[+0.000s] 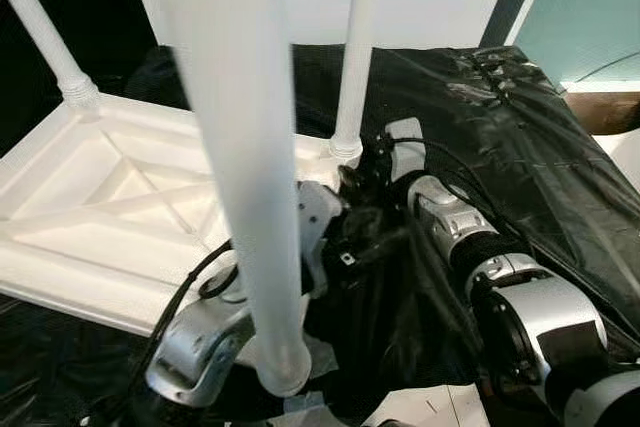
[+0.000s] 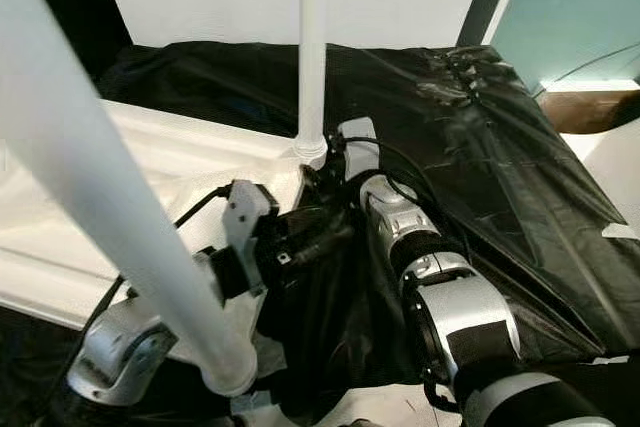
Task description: Building children table
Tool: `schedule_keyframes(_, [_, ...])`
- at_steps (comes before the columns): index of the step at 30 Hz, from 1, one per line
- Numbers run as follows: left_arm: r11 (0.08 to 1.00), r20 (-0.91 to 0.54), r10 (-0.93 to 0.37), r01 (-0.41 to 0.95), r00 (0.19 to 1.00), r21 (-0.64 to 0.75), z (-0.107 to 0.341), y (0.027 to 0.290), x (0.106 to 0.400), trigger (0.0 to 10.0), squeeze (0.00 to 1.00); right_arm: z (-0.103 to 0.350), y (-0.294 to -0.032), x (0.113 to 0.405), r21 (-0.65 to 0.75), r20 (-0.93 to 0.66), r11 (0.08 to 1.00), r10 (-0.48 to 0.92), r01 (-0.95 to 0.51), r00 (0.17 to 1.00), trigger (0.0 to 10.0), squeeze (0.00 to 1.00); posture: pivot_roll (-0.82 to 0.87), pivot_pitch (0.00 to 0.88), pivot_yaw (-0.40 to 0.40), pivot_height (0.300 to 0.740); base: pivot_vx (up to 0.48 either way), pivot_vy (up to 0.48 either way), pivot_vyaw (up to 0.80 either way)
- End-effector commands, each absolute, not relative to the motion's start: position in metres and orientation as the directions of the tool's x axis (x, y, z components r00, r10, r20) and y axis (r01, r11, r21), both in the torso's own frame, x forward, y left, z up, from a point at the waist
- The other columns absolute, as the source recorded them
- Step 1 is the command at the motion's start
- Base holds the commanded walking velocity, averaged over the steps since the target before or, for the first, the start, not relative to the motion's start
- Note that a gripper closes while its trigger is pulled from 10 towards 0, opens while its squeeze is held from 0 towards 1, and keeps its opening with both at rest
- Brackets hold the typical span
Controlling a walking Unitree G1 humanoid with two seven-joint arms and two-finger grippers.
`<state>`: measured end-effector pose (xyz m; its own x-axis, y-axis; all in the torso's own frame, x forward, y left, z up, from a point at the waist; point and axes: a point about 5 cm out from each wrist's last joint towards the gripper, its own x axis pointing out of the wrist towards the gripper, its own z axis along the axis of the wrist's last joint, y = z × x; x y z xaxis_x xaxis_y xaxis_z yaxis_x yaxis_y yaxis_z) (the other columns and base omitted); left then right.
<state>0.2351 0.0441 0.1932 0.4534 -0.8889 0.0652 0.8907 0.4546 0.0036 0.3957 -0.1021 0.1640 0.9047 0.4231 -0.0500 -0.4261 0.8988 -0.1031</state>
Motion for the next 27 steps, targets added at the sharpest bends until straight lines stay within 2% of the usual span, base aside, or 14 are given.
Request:
schedule_keyframes(1, [0.455,0.052,-0.889,0.89,0.454,0.013,0.19,0.04,0.235,10.0,0.0,0.157,-0.108,0.394,-0.104,-0.07,0.907,0.402,-0.408,0.913,10.0,0.0,0.17,0.083,-0.058,0.74,0.0,0.0,0.0])
schedule_keyframes(2, [0.47,0.055,-0.882,0.882,0.469,0.019,0.19,0.04,0.236,10.0,0.0,0.156,-0.11,0.394,-0.108,-0.069,0.91,0.396,-0.401,0.916,10.0,0.0,0.17,0.083,-0.058,0.74,0.0,0.0,0.0])
schedule_keyframes(3, [0.547,0.068,-0.836,0.837,0.544,0.03,0.192,0.052,0.249,10.0,0.0,0.152,-0.121,0.393,-0.117,-0.064,0.921,0.366,-0.372,0.928,10.0,0.0,0.18,0.083,-0.065,0.74,0.0,0.0,0.0])
schedule_keyframes(4, [0.547,0.068,-0.836,0.837,0.544,0.03,0.192,0.052,0.249,10.0,0.0,0.152,-0.121,0.393,-0.117,-0.064,0.921,0.366,-0.372,0.928,10.0,0.0,0.18,0.083,-0.065,0.74,0.0,0.0,0.0])
schedule_keyframes(6, [0.636,0.084,-0.77,0.77,0.632,0.044,0.197,0.073,0.266,10.0,0.0,0.146,-0.136,0.389,-0.121,-0.057,0.933,0.335,-0.34,0.94,10.0,0.0,0.18,0.082,-0.064,0.74,0.0,0.0,0.0])
schedule_keyframes(9, [0.658,0.088,-0.752,0.752,0.653,0.05,0.199,0.081,0.271,10.0,0.0,0.144,-0.141,0.387,-0.119,-0.054,0.935,0.33,-0.335,0.942,10.0,0.0,0.18,0.082,-0.064,0.74,0.0,0.0,0.0])
schedule_keyframes(12, [0.654,0.046,-0.755,0.746,0.654,0.122,0.2,0.106,0.279,10.0,0.0,0.132,-0.15,0.379,-0.135,-0.07,0.922,0.357,-0.363,0.932,10.0,0.0,0.18,0.08,-0.059,0.74,0.0,0.0,0.0])
schedule_keyframes(19, [0.634,-0.006,-0.765,0.754,0.644,0.172,0.198,0.123,0.281,10.0,0.0,0.125,-0.155,0.371,-0.16,-0.085,0.89,0.418,-0.426,0.904,10.0,0.0,0.17,0.081,-0.053,0.74,0.0,0.0,0.0])
schedule_keyframes(21, [0.566,-0.126,-0.794,0.798,0.595,0.206,0.191,0.153,0.273,10.0,0.0,0.12,-0.164,0.364,-0.179,-0.103,0.871,0.446,-0.457,0.889,10.0,0.0,0.16,0.079,-0.046,0.74,0.0,0.0,0.0])
schedule_keyframes(23, [0.566,-0.126,-0.794,0.798,0.595,0.206,0.191,0.153,0.273,10.0,0.0,0.12,-0.164,0.364,-0.179,-0.103,0.871,0.446,-0.457,0.889,10.0,0.0,0.16,0.079,-0.046,0.74,0.0,0.0,0.0])
schedule_keyframes(24, [0.54,-0.176,-0.8,0.815,0.574,0.209,0.189,0.165,0.27,10.0,0.0,0.119,-0.166,0.362,-0.185,-0.106,0.866,0.452,-0.464,0.886,10.0,0.0,0.16,0.077,-0.046,0.74,0.0,0.0,0.0])
schedule_keyframes(26, [0.54,-0.176,-0.8,0.815,0.574,0.209,0.189,0.165,0.27,10.0,0.0,0.119,-0.166,0.362,-0.185,-0.106,0.866,0.452,-0.464,0.886,10.0,0.0,0.16,0.077,-0.046,0.74,0.0,0.0,0.0])
schedule_keyframes(27, [0.519,-0.22,-0.802,0.831,0.555,0.203,0.187,0.177,0.265,10.0,0.0,0.12,-0.168,0.361,-0.192,-0.107,0.864,0.454,-0.466,0.885,10.0,0.0,0.16,0.076,-0.046,0.74,0.0,0.0,0.0])
